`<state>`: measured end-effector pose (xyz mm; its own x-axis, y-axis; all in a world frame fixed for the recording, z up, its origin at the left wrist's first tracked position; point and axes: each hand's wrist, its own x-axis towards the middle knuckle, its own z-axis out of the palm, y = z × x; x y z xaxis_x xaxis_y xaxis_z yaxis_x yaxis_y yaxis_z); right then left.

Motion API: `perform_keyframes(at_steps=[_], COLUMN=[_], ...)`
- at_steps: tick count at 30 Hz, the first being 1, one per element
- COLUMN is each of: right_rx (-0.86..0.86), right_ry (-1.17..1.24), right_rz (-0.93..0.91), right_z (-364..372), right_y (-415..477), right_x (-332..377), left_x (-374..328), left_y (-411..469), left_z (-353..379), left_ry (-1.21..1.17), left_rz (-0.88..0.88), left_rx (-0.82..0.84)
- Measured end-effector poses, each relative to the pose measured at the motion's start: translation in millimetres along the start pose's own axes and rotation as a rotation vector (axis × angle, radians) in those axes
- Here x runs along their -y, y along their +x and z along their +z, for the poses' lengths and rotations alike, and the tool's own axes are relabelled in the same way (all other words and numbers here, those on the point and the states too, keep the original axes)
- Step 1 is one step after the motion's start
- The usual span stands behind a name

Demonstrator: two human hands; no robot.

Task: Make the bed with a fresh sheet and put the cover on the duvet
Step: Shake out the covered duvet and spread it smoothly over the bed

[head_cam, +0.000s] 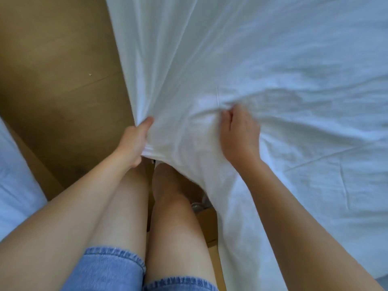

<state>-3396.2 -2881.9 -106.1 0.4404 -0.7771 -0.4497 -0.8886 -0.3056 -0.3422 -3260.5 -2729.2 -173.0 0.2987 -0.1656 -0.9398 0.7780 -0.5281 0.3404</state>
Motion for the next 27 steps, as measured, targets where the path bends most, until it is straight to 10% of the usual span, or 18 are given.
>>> perform_keyframes(at_steps=[3, 8, 15, 22, 27], right_rx=[0.024, 0.031, 0.018, -0.036, -0.019], right_ry=[-0.005, -0.059, -0.077, -0.188, -0.299], right_rz=[0.102, 0.221, 0.029, -0.017, -0.029], right_z=[-20.0, -14.5, 17.7, 23.8, 40.3], right_y=[-10.1, -27.9, -62.0, -78.3, -81.2], right_x=[-43.2, -98.9, -88.7, -135.9, -142.5], left_x=[7.2, -4.1, -11.1, 27.1, 15.0], left_y=[14.4, 29.8, 31.8, 45.6, 59.7], left_z=[8.7, 80.2, 154.2, 53.8, 120.3], left_ry=[0.012, -0.154, 0.106, -0.054, 0.216], left_rz=[-0.134, -0.185, -0.117, -0.141, -0.095], left_rx=[-0.077, 0.395, 0.511, 0.28, 0.21])
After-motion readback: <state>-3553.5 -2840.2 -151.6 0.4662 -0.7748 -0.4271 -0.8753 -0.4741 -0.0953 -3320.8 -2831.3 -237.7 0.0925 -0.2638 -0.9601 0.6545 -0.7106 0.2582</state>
